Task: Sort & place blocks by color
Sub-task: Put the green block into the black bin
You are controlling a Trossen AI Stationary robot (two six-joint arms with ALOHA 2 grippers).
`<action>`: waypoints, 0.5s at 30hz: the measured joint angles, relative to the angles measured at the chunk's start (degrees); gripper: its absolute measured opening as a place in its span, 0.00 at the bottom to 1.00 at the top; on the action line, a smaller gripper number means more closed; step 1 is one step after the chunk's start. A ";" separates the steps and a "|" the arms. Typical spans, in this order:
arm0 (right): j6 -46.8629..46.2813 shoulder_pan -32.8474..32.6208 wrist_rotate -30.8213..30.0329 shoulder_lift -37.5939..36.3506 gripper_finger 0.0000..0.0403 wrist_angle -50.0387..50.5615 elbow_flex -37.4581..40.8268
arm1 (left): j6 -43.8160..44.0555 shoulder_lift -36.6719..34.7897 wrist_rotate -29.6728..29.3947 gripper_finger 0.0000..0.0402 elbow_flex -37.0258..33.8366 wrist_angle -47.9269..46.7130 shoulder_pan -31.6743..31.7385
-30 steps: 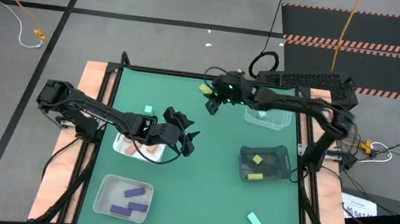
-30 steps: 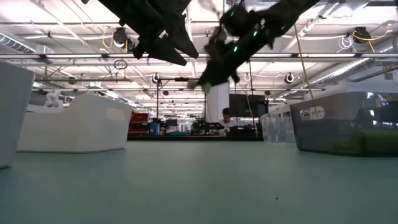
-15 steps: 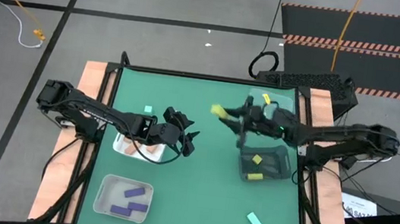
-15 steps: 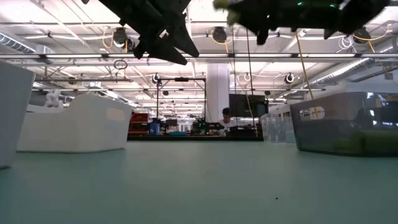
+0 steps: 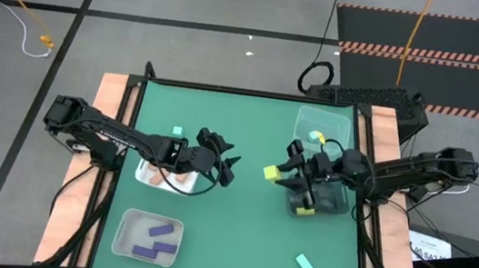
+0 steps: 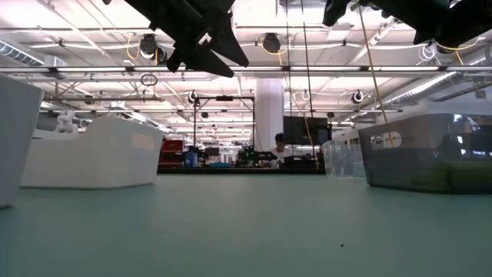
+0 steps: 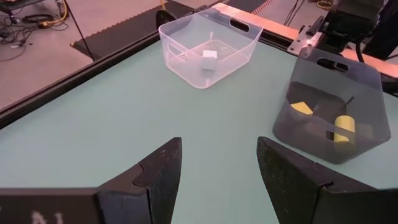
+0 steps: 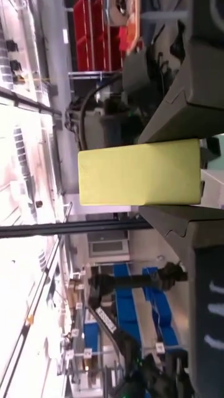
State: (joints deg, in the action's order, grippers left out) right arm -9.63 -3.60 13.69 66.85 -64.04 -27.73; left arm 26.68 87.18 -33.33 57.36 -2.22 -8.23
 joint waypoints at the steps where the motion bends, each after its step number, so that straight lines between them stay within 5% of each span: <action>1: -0.02 -0.34 0.00 0.02 0.28 0.12 0.00 | 0.36 0.00 -0.01 0.52 0.00 -0.02 0.00; 5: -4.78 -1.35 -0.03 -0.07 0.28 5.05 0.00 | 0.72 0.00 0.01 0.52 0.00 -0.02 0.00; 15: -29.71 -5.47 -7.78 -1.61 0.28 39.49 0.04 | 0.85 0.00 0.28 0.52 0.00 -0.35 -0.15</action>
State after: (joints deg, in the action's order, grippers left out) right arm -39.34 -9.08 5.91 65.24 -24.55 -27.68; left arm 27.53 87.18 -33.06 57.36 -2.57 -8.38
